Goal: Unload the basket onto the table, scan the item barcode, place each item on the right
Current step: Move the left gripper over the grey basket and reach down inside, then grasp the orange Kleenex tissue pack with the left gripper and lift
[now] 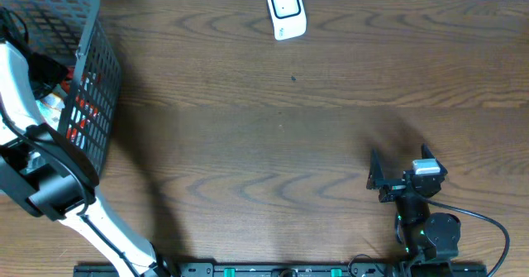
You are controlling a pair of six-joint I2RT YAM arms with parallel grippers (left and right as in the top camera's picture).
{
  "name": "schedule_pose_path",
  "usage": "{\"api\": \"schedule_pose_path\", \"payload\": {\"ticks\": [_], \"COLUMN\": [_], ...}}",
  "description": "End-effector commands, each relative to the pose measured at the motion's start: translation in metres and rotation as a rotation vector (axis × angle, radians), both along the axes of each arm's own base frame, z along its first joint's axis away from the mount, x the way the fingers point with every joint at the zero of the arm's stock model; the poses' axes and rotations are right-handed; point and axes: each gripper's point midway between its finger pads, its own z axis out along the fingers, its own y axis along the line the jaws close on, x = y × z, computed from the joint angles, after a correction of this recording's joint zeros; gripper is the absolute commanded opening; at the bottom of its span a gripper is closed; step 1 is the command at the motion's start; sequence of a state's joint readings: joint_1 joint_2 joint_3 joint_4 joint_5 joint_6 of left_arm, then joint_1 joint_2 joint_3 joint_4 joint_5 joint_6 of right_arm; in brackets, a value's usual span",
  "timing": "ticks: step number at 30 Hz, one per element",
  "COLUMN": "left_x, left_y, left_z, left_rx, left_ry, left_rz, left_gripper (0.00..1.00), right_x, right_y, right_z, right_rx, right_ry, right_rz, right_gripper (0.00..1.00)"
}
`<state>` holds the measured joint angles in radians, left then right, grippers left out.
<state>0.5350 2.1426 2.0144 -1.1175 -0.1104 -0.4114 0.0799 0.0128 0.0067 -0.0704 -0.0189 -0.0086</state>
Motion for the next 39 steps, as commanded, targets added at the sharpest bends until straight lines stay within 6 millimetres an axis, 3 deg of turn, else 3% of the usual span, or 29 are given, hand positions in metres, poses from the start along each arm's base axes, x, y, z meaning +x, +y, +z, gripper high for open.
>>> {"api": "schedule_pose_path", "payload": {"ticks": [1,3,10,12,17,20,25,32,35,39], "left_x": [-0.002,-0.001,-0.002,-0.002,-0.002,-0.001,0.003,-0.015,-0.030,-0.038], "left_y": [0.001,0.001,0.001,0.000,0.000,0.001,0.003,-0.007,-0.025,-0.069], "left_z": [-0.019,-0.019,-0.019,-0.019,-0.016,-0.001,0.058,0.177,0.227,0.269], "left_rx": [-0.019,-0.017,-0.021,-0.021,-0.018,0.002,0.080,0.230,0.276,0.255], "left_ry": [0.042,0.038,0.044,0.045,0.039,0.006,-0.125,-0.400,-0.521,-0.649], "left_rz": [-0.006,-0.006,-0.006,-0.006,-0.007,-0.007,-0.006,0.020,0.019,-0.079], "left_gripper": [0.67,0.57,0.53,0.39,0.31,0.24,0.23,0.23,0.23,0.23], "right_x": [0.000,0.000,0.000,0.000,0.000,0.000,0.000,0.000,0.000,0.000], "right_y": [0.001,0.001,0.001,0.001,0.001,0.001,0.001,0.001,0.001,0.001], "right_z": [-0.001,-0.001,-0.001,-0.001,-0.001,-0.001,-0.001,-0.001,-0.001,-0.001], "right_rx": [-0.008,-0.008,-0.008,-0.008,-0.008,-0.008,-0.008,-0.008,-0.008,-0.008], "right_ry": [0.003,0.003,0.003,0.003,0.003,0.003,0.003,0.003,0.003,0.003], "right_rz": [0.004,0.004,0.004,0.004,0.004,0.004,0.004,0.004,0.004,0.004], "right_gripper": [0.99,0.99,0.99,0.99,0.99,0.99,0.99,0.99,0.99,0.99]}}
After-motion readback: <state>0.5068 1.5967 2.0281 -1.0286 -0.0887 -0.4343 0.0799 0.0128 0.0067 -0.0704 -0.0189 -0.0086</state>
